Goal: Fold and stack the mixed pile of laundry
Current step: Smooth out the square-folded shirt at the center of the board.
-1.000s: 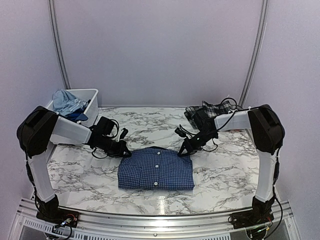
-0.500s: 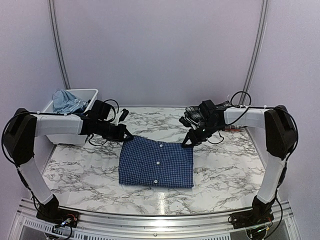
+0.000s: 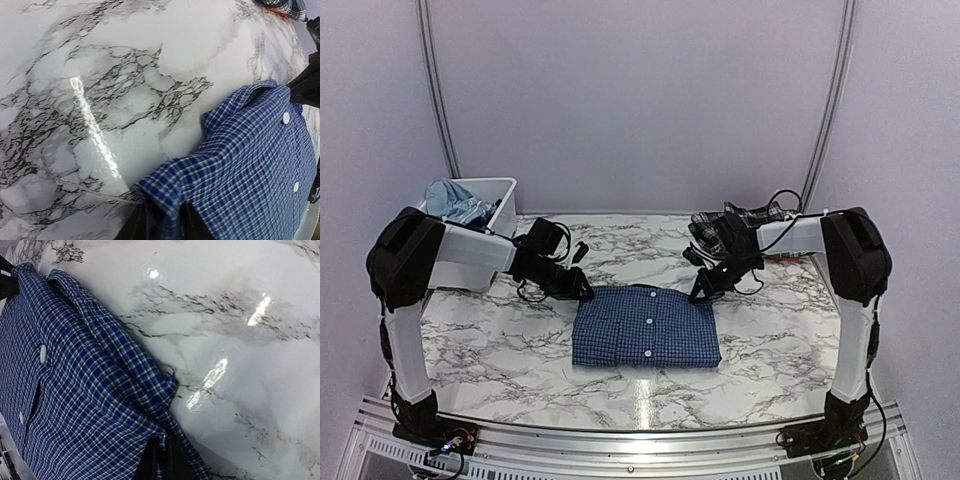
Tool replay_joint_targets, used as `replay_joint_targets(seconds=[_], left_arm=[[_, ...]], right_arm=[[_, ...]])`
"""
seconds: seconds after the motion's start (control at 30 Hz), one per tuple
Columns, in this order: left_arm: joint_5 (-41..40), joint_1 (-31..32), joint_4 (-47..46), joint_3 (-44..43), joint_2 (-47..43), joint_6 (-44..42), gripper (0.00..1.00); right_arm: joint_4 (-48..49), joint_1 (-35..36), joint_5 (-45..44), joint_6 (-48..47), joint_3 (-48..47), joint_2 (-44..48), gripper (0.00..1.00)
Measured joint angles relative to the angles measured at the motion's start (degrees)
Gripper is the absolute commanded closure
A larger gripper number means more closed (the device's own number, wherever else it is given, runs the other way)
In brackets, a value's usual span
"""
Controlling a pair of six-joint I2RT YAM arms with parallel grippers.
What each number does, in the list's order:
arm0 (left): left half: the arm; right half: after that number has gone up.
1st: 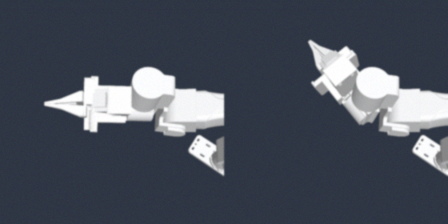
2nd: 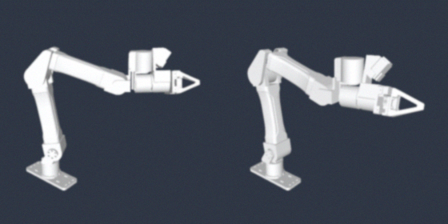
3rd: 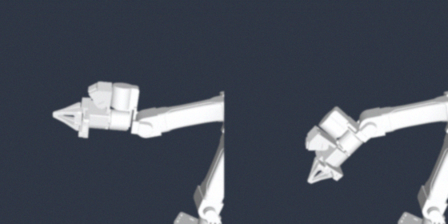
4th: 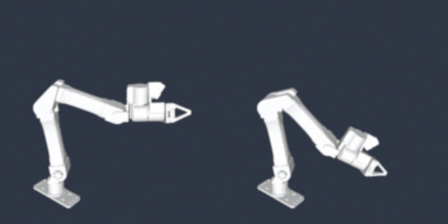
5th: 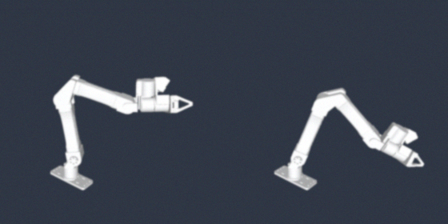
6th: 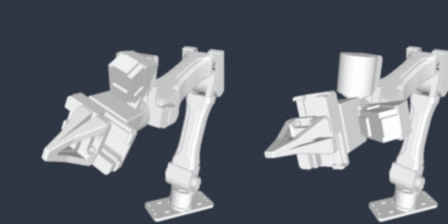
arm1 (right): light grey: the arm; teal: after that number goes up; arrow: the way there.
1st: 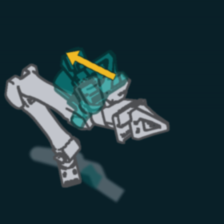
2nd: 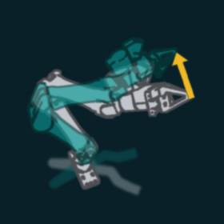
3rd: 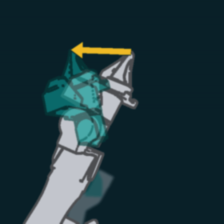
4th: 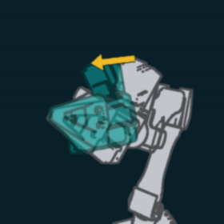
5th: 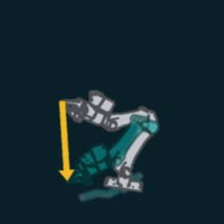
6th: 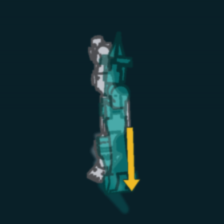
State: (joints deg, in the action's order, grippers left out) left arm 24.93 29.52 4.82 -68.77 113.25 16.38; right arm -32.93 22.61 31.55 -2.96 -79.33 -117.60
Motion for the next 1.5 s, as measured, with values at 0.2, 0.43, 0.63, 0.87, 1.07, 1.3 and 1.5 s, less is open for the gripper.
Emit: replay_joint_targets(seconds=[0.2,0.43,0.63,0.87,1.07,1.3,1.5], left_arm=[[-5.9,-0.2,2.0,-0.5,-2.9,-0.1,0.01],[-14.8,-0.3,4.5,-0.6,-23.1,-3.3,0.01],[-18.7,-1.2,2.8,-0.2,-37.6,1.6,0.01],[-11.5,3.1,-2.1,5.3,-31.4,10.5,0.01],[-1.9,8.0,-10.1,10.0,-17.7,19.2,0.01],[2.0,7.8,-17.7,6.5,-3.4,25.2,0.03],[4.7,5.5,-27.7,6.6,2.8,28.5,0.05]], right_arm=[[-2.2,-0.2,-6.0,0.5,-4.7,0.0,0.45],[-2.3,-0.4,-11.0,1.4,-9.0,13.5,0.02],[8.7,-0.9,-9.3,8.1,-3.8,30.6,0.01],[17.9,0.5,7.6,19.6,5.0,25.8,0.02],[27.4,3.2,19.2,31.3,18.9,18.4,0.04],[33.1,-0.9,24.6,32.7,16.7,7.9,0.08],[38.9,-5.3,29.9,32.7,16.3,-0.3,0.12]])
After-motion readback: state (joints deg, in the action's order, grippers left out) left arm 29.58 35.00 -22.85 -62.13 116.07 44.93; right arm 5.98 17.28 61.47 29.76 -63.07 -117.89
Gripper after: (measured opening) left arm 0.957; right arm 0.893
